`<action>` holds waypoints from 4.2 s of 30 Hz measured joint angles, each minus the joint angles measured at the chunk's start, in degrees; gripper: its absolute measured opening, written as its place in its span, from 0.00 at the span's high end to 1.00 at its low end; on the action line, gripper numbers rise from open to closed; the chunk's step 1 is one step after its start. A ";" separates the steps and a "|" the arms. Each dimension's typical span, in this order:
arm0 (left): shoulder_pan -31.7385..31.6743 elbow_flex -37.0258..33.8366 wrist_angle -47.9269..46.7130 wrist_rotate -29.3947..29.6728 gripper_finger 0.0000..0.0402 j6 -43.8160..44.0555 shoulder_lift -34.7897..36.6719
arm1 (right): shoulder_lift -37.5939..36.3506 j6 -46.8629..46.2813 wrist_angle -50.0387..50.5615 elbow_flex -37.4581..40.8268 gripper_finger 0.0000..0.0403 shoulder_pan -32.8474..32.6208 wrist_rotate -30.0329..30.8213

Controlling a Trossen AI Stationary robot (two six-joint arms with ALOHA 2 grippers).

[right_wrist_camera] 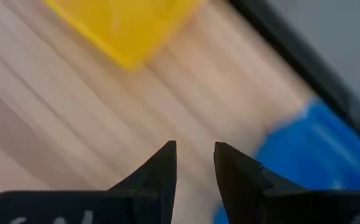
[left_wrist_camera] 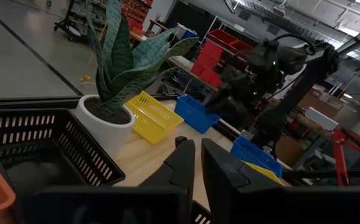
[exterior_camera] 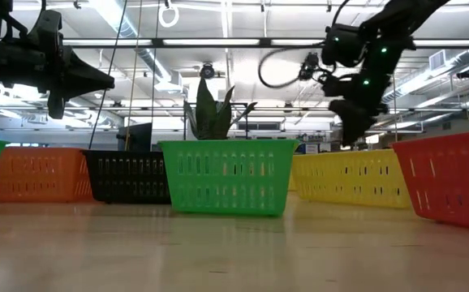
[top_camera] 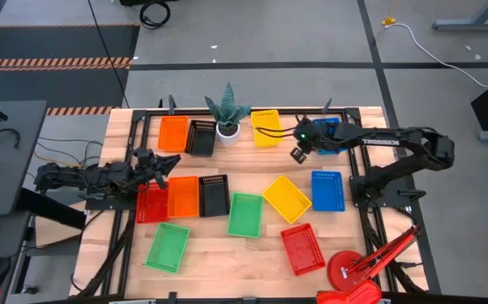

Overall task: Stack baskets by color
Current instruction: Move the top blue bin to the top center of the table, then adjust the top yellow bin

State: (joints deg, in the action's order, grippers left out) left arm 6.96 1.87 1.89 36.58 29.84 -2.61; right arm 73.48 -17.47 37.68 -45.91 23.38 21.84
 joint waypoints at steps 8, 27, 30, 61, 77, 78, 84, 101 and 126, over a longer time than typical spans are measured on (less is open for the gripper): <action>0.00 0.00 -0.02 0.00 0.92 -0.33 0.00 | -0.40 -4.35 11.08 0.02 0.57 0.39 2.23; 0.00 -0.02 -0.05 0.01 0.92 -0.50 0.00 | 7.07 -3.25 11.97 4.11 0.59 1.80 -0.89; 0.00 0.00 -0.04 0.02 0.91 -0.52 0.00 | 10.28 -3.16 11.54 4.09 0.65 2.36 -0.52; -0.01 0.00 0.02 0.02 0.92 -0.12 0.00 | 28.40 -3.48 -3.39 -17.28 0.89 4.29 -9.73; -0.01 -0.01 0.02 0.02 0.91 0.00 0.00 | 21.23 -1.20 -0.45 -19.47 0.62 2.02 -9.42; -0.01 0.00 0.02 0.02 0.92 0.00 0.00 | 20.48 -1.72 0.95 -19.47 0.62 1.24 -8.90; 0.00 -0.02 0.02 0.02 0.92 0.02 0.00 | 20.11 0.05 12.14 -19.50 0.69 -1.53 -1.95; -0.02 -0.02 0.07 0.01 0.91 -0.33 0.00 | 24.04 8.77 -3.59 -14.71 0.98 -1.90 -0.39; -0.02 0.00 0.10 0.02 0.91 -0.14 0.00 | 22.46 31.52 -24.12 -14.70 0.77 -7.72 -8.27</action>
State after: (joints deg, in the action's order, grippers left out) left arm 6.94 1.86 2.00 36.60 29.71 -2.61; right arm 95.94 14.05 13.56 -60.61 15.65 13.57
